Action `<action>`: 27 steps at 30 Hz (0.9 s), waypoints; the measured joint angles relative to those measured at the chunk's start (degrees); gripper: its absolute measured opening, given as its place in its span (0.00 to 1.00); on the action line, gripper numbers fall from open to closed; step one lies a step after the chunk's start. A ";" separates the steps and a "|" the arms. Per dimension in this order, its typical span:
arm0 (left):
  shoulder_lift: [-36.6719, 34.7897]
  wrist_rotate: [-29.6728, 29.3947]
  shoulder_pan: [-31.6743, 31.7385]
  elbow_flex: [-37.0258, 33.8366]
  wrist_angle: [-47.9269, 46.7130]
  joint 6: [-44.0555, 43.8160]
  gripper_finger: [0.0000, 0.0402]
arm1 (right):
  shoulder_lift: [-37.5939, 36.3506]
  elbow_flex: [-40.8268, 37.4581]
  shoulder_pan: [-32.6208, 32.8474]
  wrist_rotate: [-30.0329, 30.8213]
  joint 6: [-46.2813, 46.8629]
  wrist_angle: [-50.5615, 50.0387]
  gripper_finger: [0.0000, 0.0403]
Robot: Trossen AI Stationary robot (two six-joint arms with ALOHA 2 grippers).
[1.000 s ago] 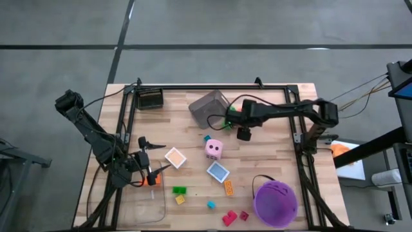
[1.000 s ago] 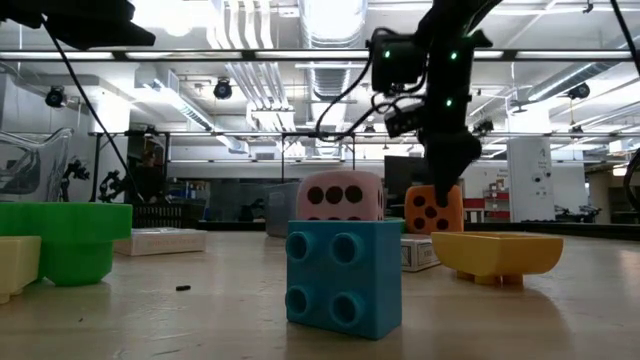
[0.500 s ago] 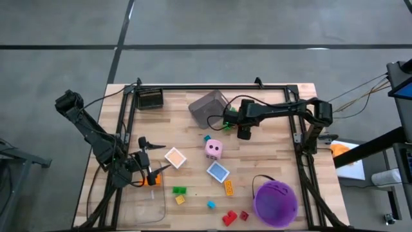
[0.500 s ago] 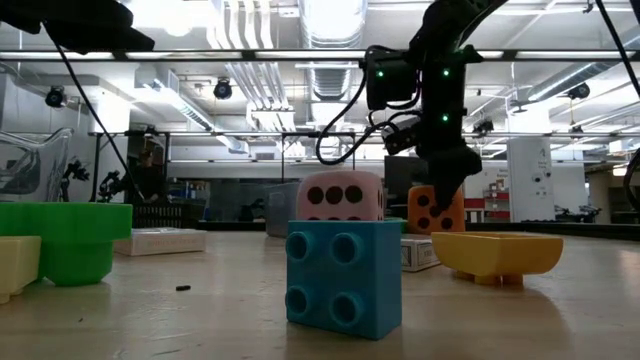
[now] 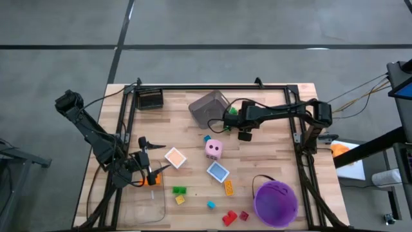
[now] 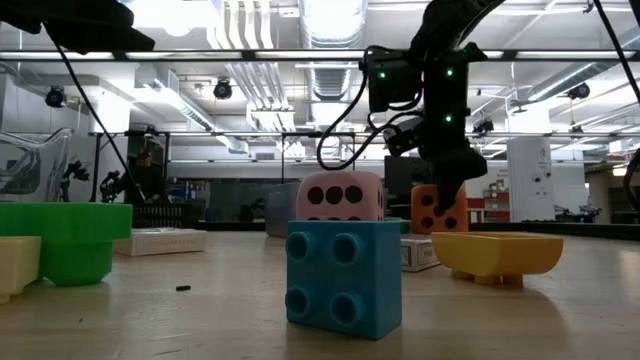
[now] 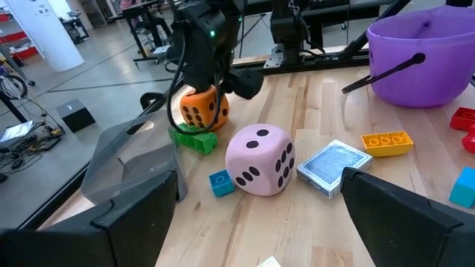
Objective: Pick & Place Toys
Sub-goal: Put the orange dice into the gray bin
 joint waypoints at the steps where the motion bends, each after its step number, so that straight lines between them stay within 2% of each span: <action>1: 0.00 -0.04 0.00 0.00 -0.02 0.00 0.93 | -1.05 -0.13 -0.09 -0.60 0.39 -0.79 0.38; 6: 0.00 -0.12 0.00 -0.02 0.00 -0.19 0.93 | -7.32 -0.22 0.05 -2.22 1.79 -1.95 0.22; 14: 0.00 -0.12 0.02 -0.02 0.02 -0.20 0.93 | -19.55 -0.17 0.05 -0.55 3.36 0.73 0.20; 19: 0.00 -0.12 0.04 -0.02 0.23 -0.17 0.93 | -25.03 -0.13 -0.02 -2.51 2.66 9.81 0.20; 23: 0.00 -0.12 0.07 -0.02 0.24 -0.17 0.93 | -25.38 -0.04 -0.15 -4.30 0.13 17.78 0.20; 27: 0.00 -0.12 0.07 -0.02 0.24 -0.17 0.93 | -22.32 -0.04 -0.60 -5.49 -2.93 24.05 0.19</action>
